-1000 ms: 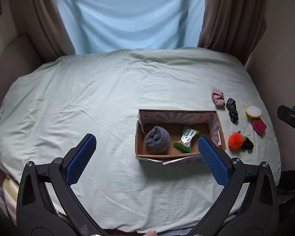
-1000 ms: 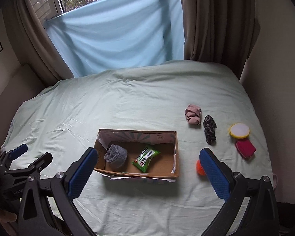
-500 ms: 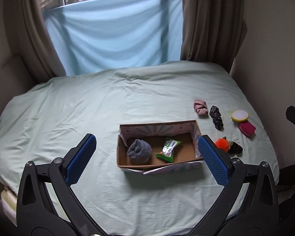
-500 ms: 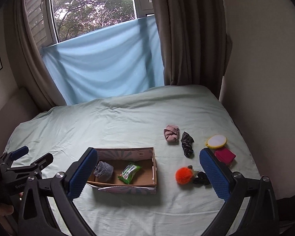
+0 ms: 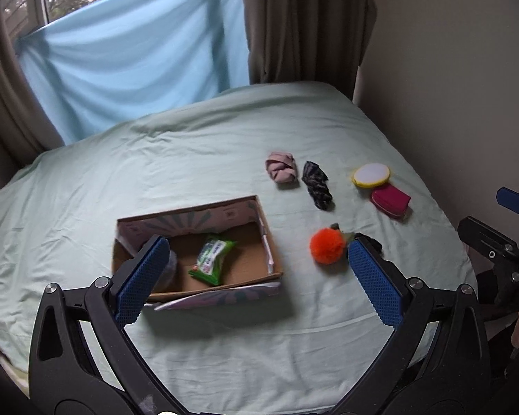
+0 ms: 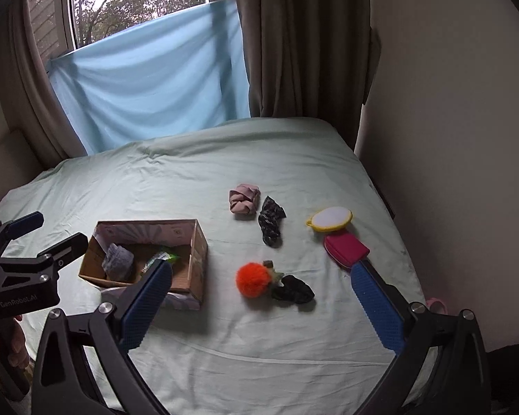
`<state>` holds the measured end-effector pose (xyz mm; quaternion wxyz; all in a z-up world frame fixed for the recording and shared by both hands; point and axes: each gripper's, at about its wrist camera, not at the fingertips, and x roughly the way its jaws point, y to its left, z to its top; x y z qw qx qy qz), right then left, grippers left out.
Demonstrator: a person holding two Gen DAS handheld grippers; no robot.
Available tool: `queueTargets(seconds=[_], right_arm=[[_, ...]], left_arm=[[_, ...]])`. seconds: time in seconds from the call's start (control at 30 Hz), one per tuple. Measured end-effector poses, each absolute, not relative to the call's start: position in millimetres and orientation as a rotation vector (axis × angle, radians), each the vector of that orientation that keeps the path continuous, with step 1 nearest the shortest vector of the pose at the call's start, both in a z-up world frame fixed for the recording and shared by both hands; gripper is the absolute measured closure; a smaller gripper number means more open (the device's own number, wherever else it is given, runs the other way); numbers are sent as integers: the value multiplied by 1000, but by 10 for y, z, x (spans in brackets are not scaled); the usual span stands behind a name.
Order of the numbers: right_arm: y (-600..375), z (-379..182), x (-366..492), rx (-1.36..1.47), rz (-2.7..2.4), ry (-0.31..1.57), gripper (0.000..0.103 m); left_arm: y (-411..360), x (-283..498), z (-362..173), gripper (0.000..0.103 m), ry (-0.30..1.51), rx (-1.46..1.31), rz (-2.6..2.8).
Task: Organize soft objects
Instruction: 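Grasp the orange pompom with left tool while right tool grasps the black scrunchie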
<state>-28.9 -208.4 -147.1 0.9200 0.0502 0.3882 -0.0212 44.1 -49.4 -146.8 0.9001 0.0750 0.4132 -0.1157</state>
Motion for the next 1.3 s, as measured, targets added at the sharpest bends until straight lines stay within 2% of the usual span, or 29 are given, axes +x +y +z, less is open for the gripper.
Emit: queueTargets(seconds=[0.37, 0.7, 1.03, 1.1, 1.13, 1.17, 1.2, 1.23, 1.3], right_arm=[[-2778, -2702, 17, 23, 96, 840, 0], [-2810, -3861, 400, -113, 252, 856, 1], [-2786, -4445, 706, -96, 298, 875, 13], [-2782, -4527, 756, -89, 315, 892, 21], [-2771, -4557, 775, -88, 326, 902, 29], [-2755, -4586, 798, -92, 337, 910, 30], [-2746, -4603, 819, -96, 344, 911, 32], [-2736, -4618, 829, -100, 351, 910, 34], [-2716, -4622, 859, -111, 363, 904, 39]], left_arm=[[-1572, 942, -2586, 0, 956, 156, -299], [-2058, 1362, -3799, 0, 1077, 202, -252], [-2083, 1594, -4447, 1, 1164, 186, -221], [-2075, 1655, -4526, 1, 1182, 173, -219], [-2070, 1681, -4560, 1, 1189, 167, -217], [-2060, 1708, -4589, 3, 1197, 159, -216], [-2046, 1732, -4610, 10, 1207, 145, -219], [-2034, 1756, -4624, 21, 1217, 130, -223], [-1999, 1795, -4644, 32, 1239, 105, -223]])
